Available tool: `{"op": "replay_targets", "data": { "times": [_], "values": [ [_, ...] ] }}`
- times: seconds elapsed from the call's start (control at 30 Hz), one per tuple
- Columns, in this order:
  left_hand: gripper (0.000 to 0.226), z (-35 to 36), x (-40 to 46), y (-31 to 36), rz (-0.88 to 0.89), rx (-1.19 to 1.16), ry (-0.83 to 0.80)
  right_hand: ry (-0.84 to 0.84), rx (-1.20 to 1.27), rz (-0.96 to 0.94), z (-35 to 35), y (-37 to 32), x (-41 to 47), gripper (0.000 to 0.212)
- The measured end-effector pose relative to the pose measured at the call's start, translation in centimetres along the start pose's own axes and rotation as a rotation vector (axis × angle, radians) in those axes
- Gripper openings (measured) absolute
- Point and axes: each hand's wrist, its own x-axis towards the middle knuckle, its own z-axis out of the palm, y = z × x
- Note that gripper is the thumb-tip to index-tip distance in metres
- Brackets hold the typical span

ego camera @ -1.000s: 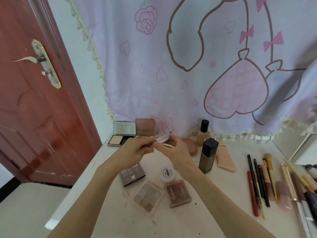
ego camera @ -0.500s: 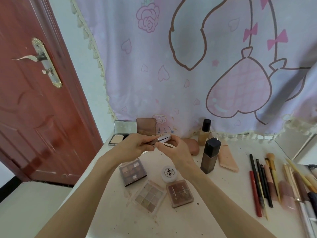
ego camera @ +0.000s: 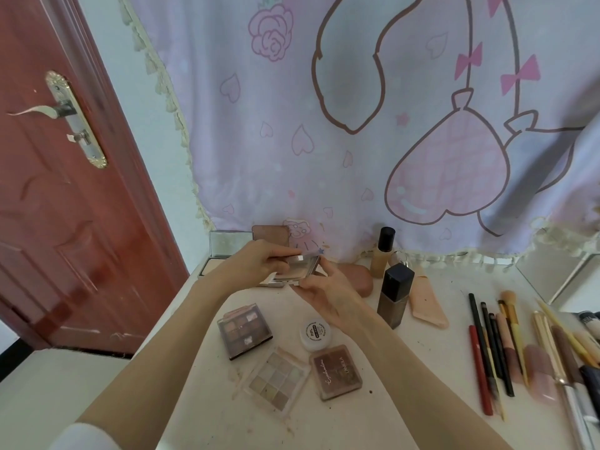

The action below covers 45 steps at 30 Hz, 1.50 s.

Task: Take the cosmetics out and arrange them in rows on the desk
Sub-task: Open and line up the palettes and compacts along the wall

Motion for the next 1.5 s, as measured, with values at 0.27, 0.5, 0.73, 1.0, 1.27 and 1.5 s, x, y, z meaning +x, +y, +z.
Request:
{"op": "replay_targets", "data": {
  "times": [0.27, 0.5, 0.73, 1.0, 1.27, 1.5],
  "values": [
    [0.031, 1.0, 3.8, -1.1, -0.014, 0.058, 0.032, 0.206, -0.489, -0.126, -0.9, 1.3, 1.3, 0.049],
    [0.038, 1.8, 7.1, -2.2, -0.047, -0.002, 0.079, 0.330, -0.926, -0.196, -1.3, 1.2, 3.1, 0.029],
    [0.031, 2.8, 9.3, -2.6, 0.053, 0.139, 0.140, 0.347, -1.215, -0.078, -1.6, 2.2, 4.7, 0.040],
    [0.021, 3.5, 11.2, -3.5, 0.069, 0.113, 0.240, 0.315, -1.415, 0.017, -1.7, 0.8, 4.2, 0.041],
    [0.019, 3.9, 11.7, -4.4, 0.070, 0.115, 0.329, 0.309, -1.600, 0.016, -1.2, 0.1, 4.2, 0.038],
    [0.012, 4.3, 11.5, -4.0, 0.153, 0.222, 0.418, 0.294, -1.813, -0.091, -1.3, 0.8, 3.8, 0.036]
  ]
}}
